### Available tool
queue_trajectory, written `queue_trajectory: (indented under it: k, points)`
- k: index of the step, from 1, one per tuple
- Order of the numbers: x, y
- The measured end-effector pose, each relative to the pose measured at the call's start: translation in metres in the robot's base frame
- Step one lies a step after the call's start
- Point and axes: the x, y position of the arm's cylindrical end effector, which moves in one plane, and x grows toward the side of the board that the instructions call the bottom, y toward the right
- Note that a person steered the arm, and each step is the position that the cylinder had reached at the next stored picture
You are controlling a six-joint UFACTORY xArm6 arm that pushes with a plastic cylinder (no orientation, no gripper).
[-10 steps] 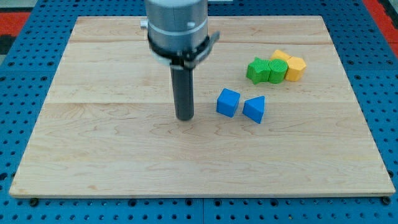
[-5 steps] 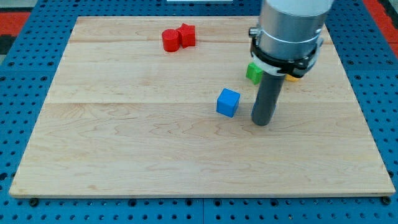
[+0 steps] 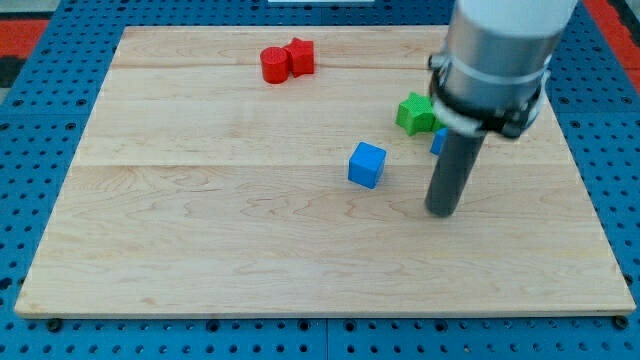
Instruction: Place blue blocks to the bottom of green blocks
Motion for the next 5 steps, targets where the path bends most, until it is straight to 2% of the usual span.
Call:
queue_trajectory:
  k: [1, 2, 3, 4, 5]
  points:
    - [0.000, -0.075]
    - [-0.031, -0.118]
    - [-0.073, -0.092]
    - [-0.077, -0.041]
    - [-0.077, -0.015]
